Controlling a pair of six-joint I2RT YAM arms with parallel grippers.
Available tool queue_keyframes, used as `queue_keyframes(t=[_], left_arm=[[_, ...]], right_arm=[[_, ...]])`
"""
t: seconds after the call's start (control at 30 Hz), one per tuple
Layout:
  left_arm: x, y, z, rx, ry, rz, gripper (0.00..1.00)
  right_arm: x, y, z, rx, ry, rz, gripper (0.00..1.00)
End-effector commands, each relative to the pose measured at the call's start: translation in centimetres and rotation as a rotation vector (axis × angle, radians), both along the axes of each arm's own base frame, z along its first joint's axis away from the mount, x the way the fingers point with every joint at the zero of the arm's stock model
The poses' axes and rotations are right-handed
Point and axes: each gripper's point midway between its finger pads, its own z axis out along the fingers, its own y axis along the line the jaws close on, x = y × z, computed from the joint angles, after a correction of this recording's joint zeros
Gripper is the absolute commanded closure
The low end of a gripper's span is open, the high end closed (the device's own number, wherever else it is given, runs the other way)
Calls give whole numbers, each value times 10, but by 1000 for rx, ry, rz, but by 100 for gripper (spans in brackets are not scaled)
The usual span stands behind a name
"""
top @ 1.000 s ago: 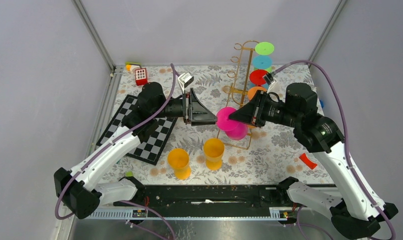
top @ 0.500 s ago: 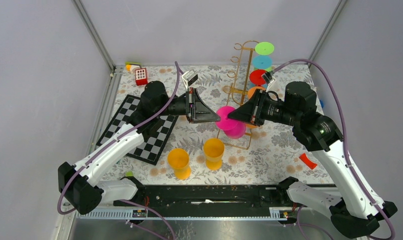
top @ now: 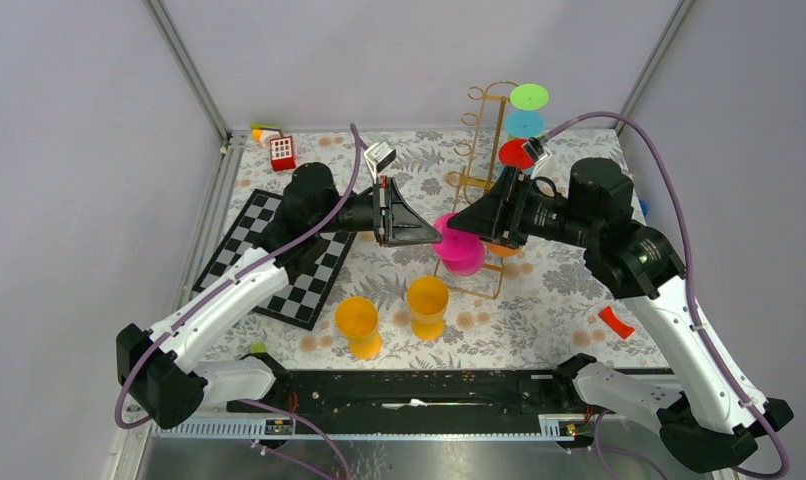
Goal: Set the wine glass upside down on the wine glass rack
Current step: Turn the wine glass upside down at the wine rack.
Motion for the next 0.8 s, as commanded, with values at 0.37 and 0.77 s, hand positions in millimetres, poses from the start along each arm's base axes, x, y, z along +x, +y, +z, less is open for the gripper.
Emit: queue_keyframes(t=[0.37,0.77], left_arm=[[35,24,1,67,-98,180,100],[67,46,-24,295,-195,314,100]], right_arm=[[10,-5,25,-43,-117,-33,0],[21,-6,36,-105,-158,-43,0]])
